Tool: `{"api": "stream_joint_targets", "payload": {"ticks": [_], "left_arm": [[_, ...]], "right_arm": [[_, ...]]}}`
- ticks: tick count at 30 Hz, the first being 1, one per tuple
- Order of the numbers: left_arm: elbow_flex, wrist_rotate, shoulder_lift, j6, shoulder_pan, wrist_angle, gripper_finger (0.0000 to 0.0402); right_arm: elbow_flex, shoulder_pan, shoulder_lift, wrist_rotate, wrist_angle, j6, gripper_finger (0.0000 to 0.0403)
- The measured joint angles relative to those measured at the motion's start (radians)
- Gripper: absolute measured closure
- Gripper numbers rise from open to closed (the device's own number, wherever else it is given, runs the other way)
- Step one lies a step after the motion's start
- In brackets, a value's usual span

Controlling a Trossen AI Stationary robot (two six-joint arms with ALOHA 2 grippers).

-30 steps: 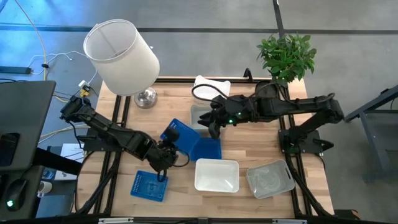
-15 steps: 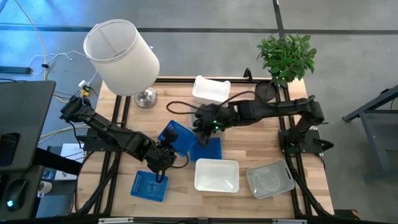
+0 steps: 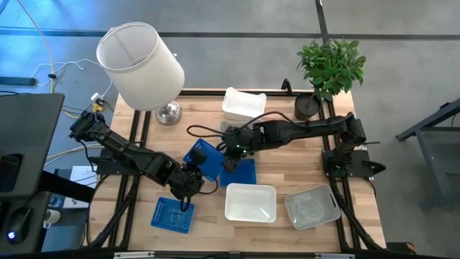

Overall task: Stack baskets by color
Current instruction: Stack the top left blue bin on the top right blue bin

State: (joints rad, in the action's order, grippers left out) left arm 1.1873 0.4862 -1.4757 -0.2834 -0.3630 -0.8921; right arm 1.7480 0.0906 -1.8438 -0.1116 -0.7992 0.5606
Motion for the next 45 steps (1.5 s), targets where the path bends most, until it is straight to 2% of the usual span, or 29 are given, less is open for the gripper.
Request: {"api": "stream_joint_targets", "payload": {"ticks": [20, 28, 32, 38, 45], "left_arm": [[0.0, 0.055, 0.0, -0.043, 0.0, 0.037, 0.0401], [0.0, 0.101, 0.0, -0.121, 0.0, 0.085, 0.0401], [0.0, 0.102, 0.0, -0.123, 0.0, 0.085, 0.0401], [0.0, 0.111, 0.0, -0.129, 0.001, 0.096, 0.0397], [0.0, 0.122, 0.0, -0.164, 0.0, 0.114, 0.0359]], "right_arm": [[-0.001, -0.008, -0.044, -0.011, -0.033, 0.04, 0.0295], [0.0, -0.019, -0.053, 0.016, -0.058, 0.076, 0.0296], [-0.001, -0.019, -0.065, 0.016, -0.081, 0.097, 0.0321], [-0.001, -0.019, -0.068, 0.033, -0.076, 0.081, 0.0395], [-0.001, -0.019, -0.068, 0.033, -0.081, 0.08, 0.0401]]}}
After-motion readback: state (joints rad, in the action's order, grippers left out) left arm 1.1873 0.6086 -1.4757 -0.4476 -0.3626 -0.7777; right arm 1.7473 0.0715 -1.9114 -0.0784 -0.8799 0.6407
